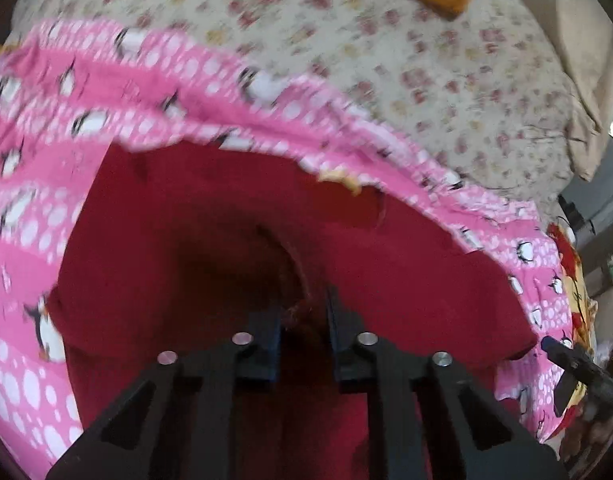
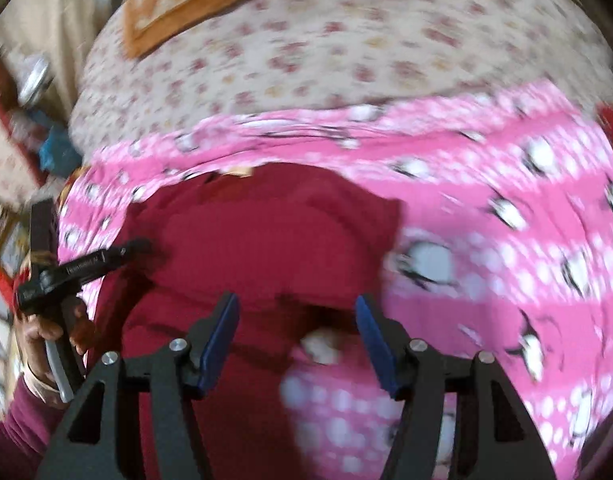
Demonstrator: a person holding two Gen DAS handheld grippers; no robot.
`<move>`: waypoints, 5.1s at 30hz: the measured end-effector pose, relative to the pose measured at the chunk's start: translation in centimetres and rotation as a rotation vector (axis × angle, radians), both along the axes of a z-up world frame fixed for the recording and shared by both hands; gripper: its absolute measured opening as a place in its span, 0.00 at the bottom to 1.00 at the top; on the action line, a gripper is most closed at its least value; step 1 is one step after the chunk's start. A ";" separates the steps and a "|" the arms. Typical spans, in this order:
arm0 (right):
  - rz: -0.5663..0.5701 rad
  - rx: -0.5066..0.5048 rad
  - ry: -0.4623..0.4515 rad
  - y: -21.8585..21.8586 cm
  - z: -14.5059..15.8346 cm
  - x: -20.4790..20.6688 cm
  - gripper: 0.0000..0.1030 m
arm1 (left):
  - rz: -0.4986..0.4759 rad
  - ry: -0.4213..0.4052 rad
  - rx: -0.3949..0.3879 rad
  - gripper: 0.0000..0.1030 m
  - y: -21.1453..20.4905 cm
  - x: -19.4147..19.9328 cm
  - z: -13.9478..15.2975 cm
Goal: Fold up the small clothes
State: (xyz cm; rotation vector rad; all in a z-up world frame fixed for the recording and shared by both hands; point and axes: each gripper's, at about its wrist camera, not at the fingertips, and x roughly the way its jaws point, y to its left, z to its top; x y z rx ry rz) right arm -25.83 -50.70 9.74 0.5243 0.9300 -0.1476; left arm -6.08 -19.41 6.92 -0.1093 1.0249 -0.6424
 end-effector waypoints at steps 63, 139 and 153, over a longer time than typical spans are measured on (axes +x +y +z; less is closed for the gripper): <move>0.068 0.005 0.079 2.6 -2.8 1.8 0.35 | 0.171 -0.087 0.175 0.04 9.1 -1.8 -0.3; 0.299 0.230 0.177 10.3 -7.2 -15.8 0.45 | 0.107 0.095 0.180 0.00 19.4 -22.5 -2.1; 0.379 0.239 0.265 14.0 -9.1 -16.1 0.52 | 0.102 0.096 0.228 0.00 18.5 -22.3 -3.4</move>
